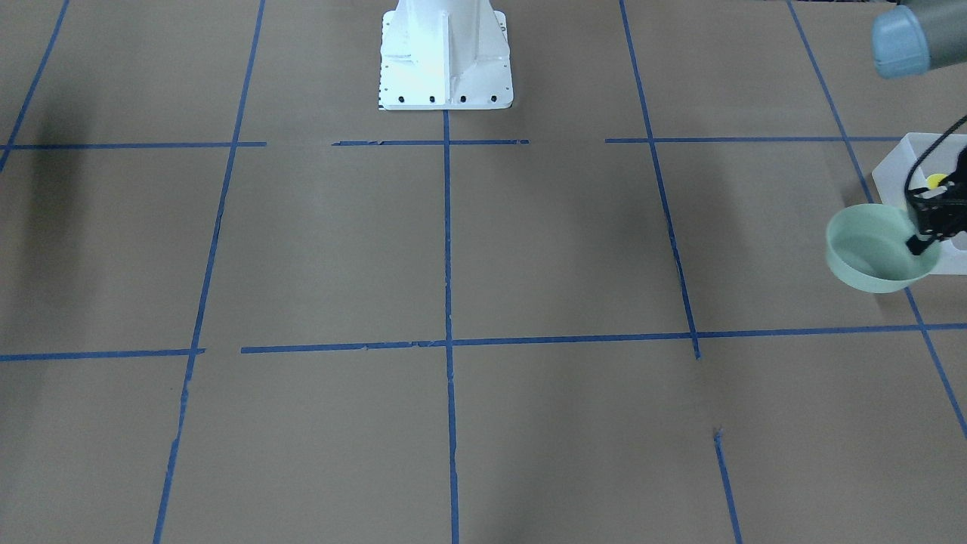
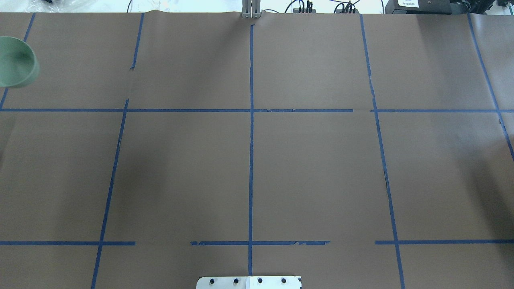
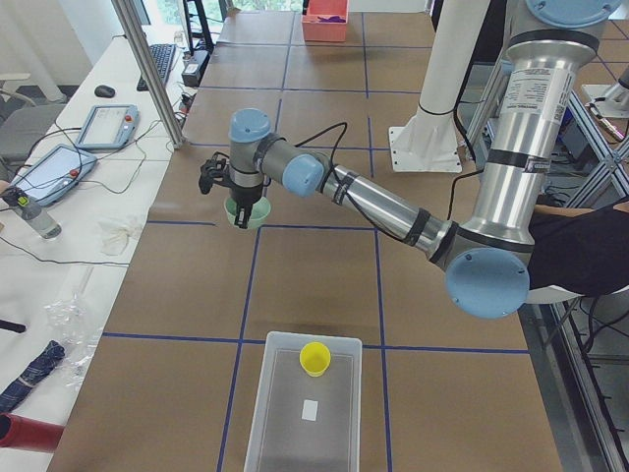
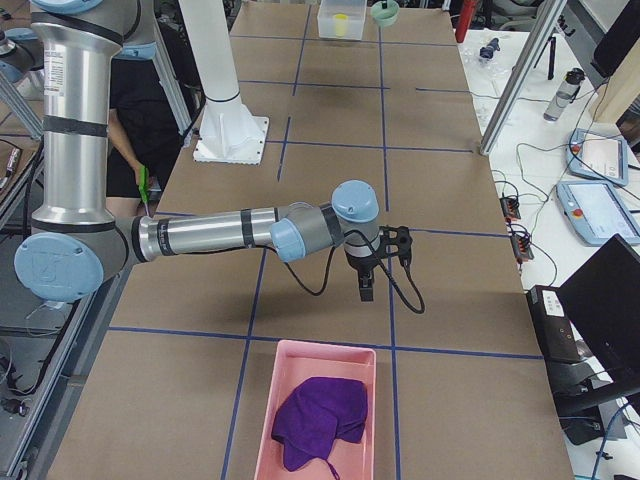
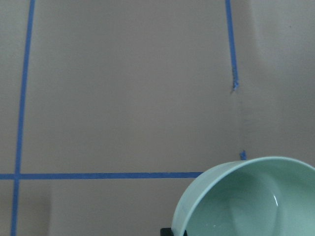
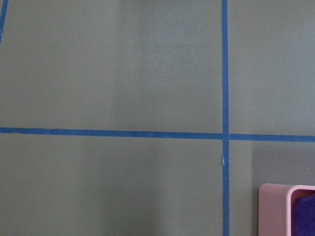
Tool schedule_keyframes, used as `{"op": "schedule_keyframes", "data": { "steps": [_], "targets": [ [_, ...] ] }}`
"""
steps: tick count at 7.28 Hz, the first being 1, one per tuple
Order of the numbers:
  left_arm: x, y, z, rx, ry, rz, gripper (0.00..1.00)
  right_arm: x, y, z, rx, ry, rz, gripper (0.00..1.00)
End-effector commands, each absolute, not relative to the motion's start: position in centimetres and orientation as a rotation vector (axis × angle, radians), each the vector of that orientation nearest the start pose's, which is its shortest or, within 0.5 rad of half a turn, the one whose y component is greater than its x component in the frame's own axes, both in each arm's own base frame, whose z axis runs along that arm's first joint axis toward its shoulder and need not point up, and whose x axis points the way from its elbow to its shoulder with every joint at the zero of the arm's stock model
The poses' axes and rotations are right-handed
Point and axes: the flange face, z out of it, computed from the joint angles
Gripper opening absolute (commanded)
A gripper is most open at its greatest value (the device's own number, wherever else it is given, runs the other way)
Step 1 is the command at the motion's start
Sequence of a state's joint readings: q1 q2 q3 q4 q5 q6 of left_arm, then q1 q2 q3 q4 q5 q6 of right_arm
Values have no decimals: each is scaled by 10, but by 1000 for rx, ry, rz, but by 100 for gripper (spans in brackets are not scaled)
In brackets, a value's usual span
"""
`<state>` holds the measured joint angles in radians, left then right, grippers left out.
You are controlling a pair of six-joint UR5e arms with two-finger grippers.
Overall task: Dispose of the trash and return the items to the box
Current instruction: 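Lower the green bowl into the clear bin with the left gripper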
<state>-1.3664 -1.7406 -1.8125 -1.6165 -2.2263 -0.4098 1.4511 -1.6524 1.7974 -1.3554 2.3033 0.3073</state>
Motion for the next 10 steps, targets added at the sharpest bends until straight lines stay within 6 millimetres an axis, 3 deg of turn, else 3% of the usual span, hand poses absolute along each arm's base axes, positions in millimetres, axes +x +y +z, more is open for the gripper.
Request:
{"op": "schedule_keyframes", "data": {
  "steps": [1,2,4,5,6,8,9,10],
  "targets": [
    [-63,-563,543,187,737,-71,0,45,-484,568,144,-750,-25,100],
    [-97,-561,593,144,744,-80,0,61,-481,585,134,-783,-32,100],
    [-149,-543,665,83,725,-120,0,83,-470,625,105,-830,-18,100],
    [-159,-535,696,28,647,-152,0,90,-465,646,73,-841,15,100],
    [-164,-524,727,-26,640,-178,0,96,-458,658,58,-842,39,100],
    [-156,-463,792,-90,644,-208,0,102,-451,663,53,-848,56,100],
    [-152,-441,807,-118,646,-215,0,102,-451,662,55,-851,55,100],
    [-150,-432,815,-128,647,-219,0,101,-450,663,51,-853,60,100]
  ]
}}
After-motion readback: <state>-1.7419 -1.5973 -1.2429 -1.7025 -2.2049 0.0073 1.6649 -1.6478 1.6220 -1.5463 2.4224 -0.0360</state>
